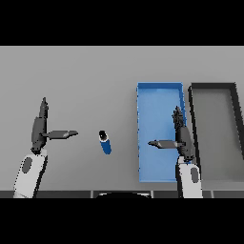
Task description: Pick up the blue pipe and place it into the blue bin.
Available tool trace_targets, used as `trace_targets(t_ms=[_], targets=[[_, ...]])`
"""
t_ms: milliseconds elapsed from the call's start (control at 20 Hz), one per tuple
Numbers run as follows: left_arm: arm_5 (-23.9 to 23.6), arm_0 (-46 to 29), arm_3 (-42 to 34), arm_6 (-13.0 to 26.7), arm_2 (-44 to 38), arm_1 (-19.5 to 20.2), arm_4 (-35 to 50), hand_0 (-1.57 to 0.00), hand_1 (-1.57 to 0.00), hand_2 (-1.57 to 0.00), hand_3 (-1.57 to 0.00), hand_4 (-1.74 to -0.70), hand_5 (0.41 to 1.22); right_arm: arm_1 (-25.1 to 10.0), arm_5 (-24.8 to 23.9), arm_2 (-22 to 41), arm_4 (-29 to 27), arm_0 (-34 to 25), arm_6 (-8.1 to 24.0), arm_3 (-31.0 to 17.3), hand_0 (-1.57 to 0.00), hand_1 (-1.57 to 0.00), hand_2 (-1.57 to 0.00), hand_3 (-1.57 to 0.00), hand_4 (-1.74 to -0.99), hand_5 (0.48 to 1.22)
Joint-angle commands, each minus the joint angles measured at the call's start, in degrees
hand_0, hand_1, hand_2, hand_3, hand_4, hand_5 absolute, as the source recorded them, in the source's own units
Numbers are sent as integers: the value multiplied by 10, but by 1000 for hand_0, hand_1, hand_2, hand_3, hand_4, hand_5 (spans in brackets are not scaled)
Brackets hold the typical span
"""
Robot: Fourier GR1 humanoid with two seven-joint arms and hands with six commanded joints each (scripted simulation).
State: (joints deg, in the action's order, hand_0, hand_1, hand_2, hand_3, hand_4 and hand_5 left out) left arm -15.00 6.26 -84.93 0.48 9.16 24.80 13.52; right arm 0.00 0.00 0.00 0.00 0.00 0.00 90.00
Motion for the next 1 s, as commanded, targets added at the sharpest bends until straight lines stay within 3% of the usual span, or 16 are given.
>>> trace_targets(t_ms=[0, 250, 350, 400, 550, 800, 950], targets=[[0, -1, -1, -3, 0, 0, 0, 1, 1, 1, 1, -967, 594, 0, 0, 0, 0, 1, -1, 1, 1, 1, 1, 1, -1210, 594], [1, -10, -6, -9, 2, -1, 1, 1, 1, 1, 1, -967, 594, 1, -2, 5, 3, 7, 3, 9, 1, 1, 1, 1, -1210, 594], [119, -15, -3, -55, 27, 73, 1, 1, 1, 1, 1, -969, 595, -59, 16, 45, 81, 26, -52, 36, 1, 1, 1, 1, -1206, 592], [150, -16, 0, -65, 29, 94, 3, 1, 1, 1, 1, -970, 596, -74, 22, 56, 100, 38, -57, 48, 1, 1, 1, 1, -1198, 589], [188, -10, 8, -74, 39, 111, 1, 1, 1, 1, 1, -968, 597, -85, 29, 74, 122, 44, -45, 71, 1, 1, 1, 1, -1190, 586], [238, -46, -46, -109, 61, 136, 9, 1, 1, 1, 1, -977, 583, -88, 29, 71, 119, 41, -20, 79, 1, 1, 1, 1, -1187, 579], [260, -64, -106, -74, 95, 154, 2, 1, 1, 1, 1, -997, 548, -81, 32, 73, 113, 43, -20, 81, 1, 1, 1, 1, -1209, 581]])
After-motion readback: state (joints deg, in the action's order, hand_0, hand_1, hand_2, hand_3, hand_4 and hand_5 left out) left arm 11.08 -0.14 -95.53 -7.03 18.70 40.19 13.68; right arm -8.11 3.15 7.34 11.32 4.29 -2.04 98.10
